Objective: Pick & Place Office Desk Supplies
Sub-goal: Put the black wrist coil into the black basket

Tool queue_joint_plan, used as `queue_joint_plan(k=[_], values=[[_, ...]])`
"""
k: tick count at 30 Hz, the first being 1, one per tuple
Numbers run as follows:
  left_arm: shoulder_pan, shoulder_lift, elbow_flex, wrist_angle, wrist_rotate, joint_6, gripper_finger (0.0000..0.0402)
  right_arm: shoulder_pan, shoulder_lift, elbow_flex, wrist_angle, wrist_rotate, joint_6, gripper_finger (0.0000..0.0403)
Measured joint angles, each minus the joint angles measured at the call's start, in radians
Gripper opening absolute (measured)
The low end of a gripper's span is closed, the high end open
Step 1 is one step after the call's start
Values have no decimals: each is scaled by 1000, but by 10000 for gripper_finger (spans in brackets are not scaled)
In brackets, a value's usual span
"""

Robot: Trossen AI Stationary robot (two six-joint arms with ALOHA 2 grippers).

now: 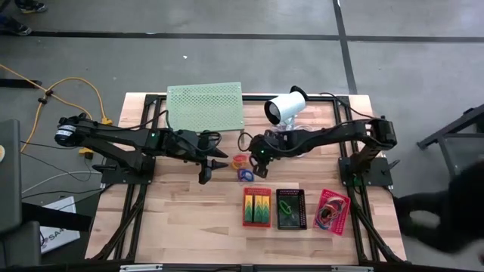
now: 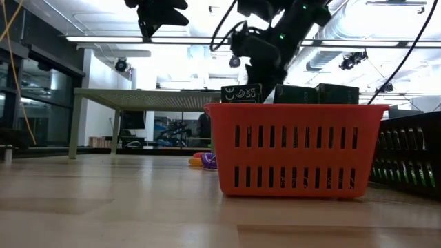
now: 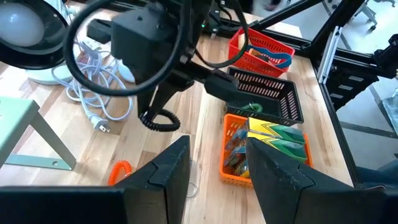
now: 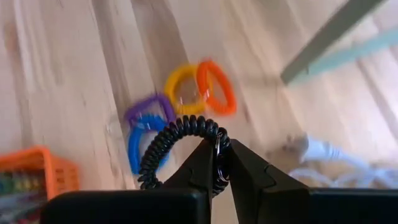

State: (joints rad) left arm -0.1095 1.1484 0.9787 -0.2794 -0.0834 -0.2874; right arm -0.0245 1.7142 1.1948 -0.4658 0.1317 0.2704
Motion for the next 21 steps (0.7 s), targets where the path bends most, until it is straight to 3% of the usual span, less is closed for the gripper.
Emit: queue_joint_plan(k=[21], values=[[0, 0, 0, 1, 0, 0, 152, 263, -75, -1, -318, 23, 619, 25]])
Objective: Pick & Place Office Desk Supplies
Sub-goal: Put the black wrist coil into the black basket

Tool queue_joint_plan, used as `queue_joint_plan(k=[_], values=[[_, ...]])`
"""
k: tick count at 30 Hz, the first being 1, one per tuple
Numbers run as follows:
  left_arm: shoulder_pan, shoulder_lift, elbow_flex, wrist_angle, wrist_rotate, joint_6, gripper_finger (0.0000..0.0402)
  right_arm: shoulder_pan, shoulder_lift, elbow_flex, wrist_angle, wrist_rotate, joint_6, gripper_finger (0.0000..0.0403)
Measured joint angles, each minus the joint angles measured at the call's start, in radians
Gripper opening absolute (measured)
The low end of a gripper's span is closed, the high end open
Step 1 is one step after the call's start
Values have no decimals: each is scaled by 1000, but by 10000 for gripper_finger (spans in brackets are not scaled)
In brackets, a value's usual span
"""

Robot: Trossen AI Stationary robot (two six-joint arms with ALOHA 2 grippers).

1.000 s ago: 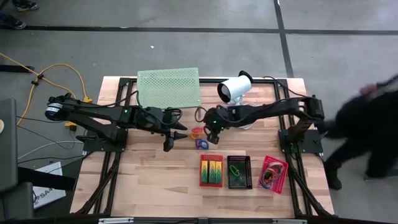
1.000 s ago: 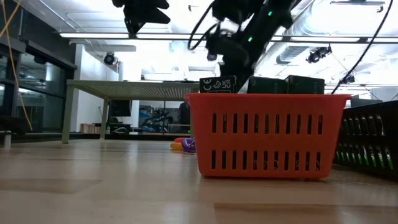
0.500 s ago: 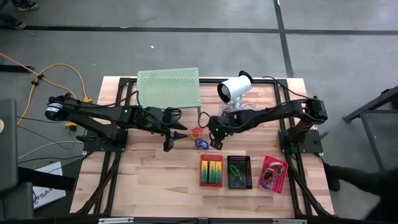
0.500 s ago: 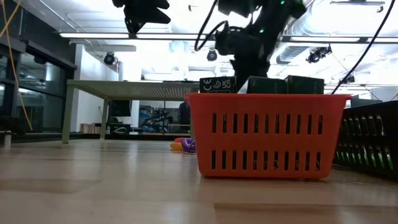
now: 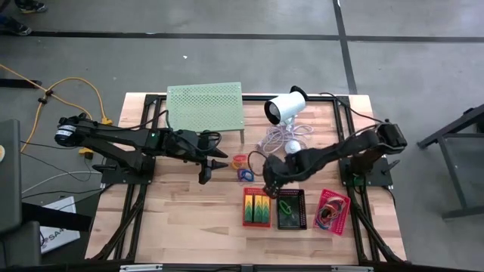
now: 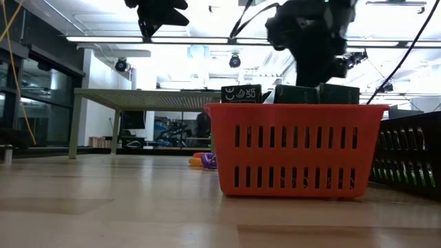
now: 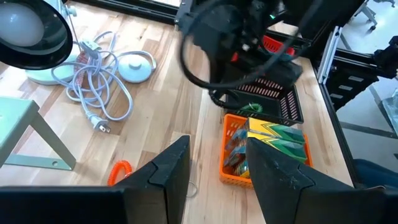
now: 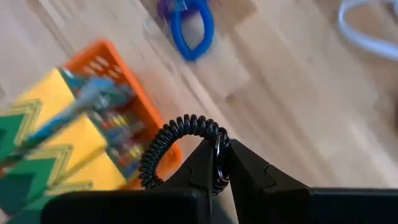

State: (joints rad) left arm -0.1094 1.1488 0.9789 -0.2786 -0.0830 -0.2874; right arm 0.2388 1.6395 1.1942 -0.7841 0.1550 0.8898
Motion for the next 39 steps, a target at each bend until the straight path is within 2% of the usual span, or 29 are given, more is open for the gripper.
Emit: queue_joint_plan(k=[11, 19, 31, 39], values=[[0, 0, 0, 1, 0, 0, 152, 186, 0, 0, -90, 56, 379, 25], [0, 0, 0, 1, 0, 0, 152, 281, 0, 0, -141, 101, 575, 25], [0, 0, 0, 1, 0, 0, 152, 296, 31, 0, -157, 94, 607, 25], [0, 0, 0, 2, 0, 0, 152, 305, 103, 0, -145, 29, 633, 25]])
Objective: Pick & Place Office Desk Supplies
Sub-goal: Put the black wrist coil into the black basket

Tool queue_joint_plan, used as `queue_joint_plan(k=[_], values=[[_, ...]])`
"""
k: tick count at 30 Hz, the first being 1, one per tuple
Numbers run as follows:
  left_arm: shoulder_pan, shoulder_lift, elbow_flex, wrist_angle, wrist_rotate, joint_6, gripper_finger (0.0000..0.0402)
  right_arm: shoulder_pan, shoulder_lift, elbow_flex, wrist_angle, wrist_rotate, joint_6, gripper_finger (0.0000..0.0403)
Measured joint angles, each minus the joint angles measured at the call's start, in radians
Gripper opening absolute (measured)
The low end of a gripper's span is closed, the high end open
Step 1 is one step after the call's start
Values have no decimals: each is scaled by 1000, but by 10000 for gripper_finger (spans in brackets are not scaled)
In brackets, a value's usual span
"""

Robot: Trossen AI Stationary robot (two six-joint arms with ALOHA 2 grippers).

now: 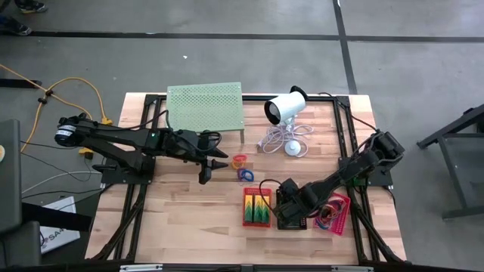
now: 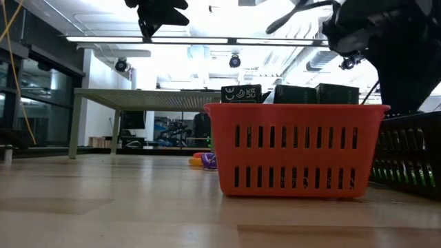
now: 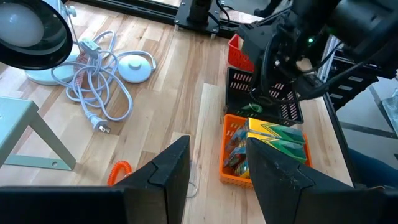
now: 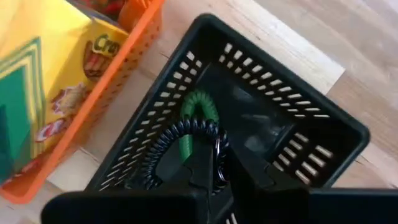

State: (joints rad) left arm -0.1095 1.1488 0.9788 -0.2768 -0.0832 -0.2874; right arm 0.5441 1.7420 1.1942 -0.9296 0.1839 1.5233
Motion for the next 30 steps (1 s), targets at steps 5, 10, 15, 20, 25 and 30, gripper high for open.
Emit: queue_joint_plan(k=[5, 10, 15, 20, 25, 30], values=[[0, 0, 0, 0, 0, 0, 152, 6, 43, 0, -1, -36, 8, 25], [0, 0, 0, 1, 0, 0, 152, 9, 65, 0, -12, -61, 44, 26], [0, 0, 0, 2, 0, 0, 152, 13, 65, 0, -16, -53, 44, 48], [0, 0, 0, 2, 0, 0, 152, 13, 65, 0, -23, -52, 44, 81], [0, 0, 0, 2, 0, 0, 152, 13, 65, 0, -26, -44, 44, 102], [0, 0, 0, 2, 0, 0, 152, 13, 65, 0, -26, -44, 44, 109]])
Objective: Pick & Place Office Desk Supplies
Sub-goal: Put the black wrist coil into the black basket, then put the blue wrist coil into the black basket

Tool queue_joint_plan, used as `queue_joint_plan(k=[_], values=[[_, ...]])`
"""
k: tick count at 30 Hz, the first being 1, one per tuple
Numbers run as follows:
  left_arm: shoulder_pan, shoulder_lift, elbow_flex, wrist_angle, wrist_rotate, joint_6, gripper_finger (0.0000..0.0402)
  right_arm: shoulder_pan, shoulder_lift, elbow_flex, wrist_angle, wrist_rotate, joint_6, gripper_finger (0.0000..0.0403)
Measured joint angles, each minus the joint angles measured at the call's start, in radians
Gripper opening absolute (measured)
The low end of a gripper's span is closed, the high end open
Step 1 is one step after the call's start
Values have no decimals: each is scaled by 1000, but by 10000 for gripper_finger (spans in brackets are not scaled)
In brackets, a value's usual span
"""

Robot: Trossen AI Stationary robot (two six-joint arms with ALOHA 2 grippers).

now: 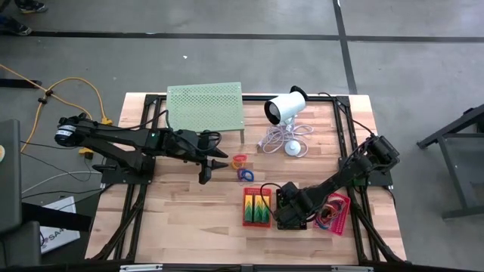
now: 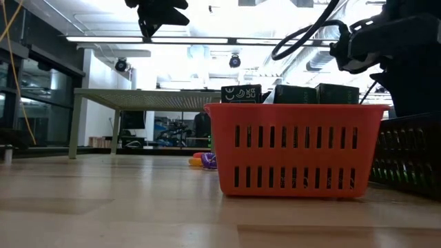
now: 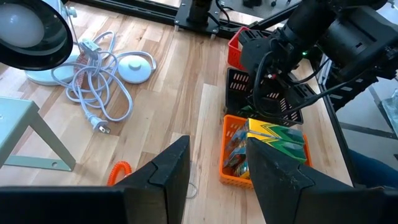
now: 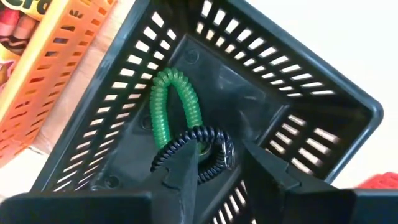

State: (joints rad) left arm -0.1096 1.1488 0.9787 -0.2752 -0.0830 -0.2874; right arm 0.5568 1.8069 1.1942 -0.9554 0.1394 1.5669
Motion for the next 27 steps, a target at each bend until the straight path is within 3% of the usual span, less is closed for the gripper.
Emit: queue_joint_plan(k=[9, 20, 27], values=[[0, 0, 0, 0, 0, 0, 152, -8, -15, 0, 1, 19, -30, 110], [0, 0, 0, 0, 0, 0, 152, -101, -176, 0, -39, 47, -219, 110], [0, 0, 0, 0, 0, 0, 152, -140, -197, 0, -51, 54, -297, 110]])
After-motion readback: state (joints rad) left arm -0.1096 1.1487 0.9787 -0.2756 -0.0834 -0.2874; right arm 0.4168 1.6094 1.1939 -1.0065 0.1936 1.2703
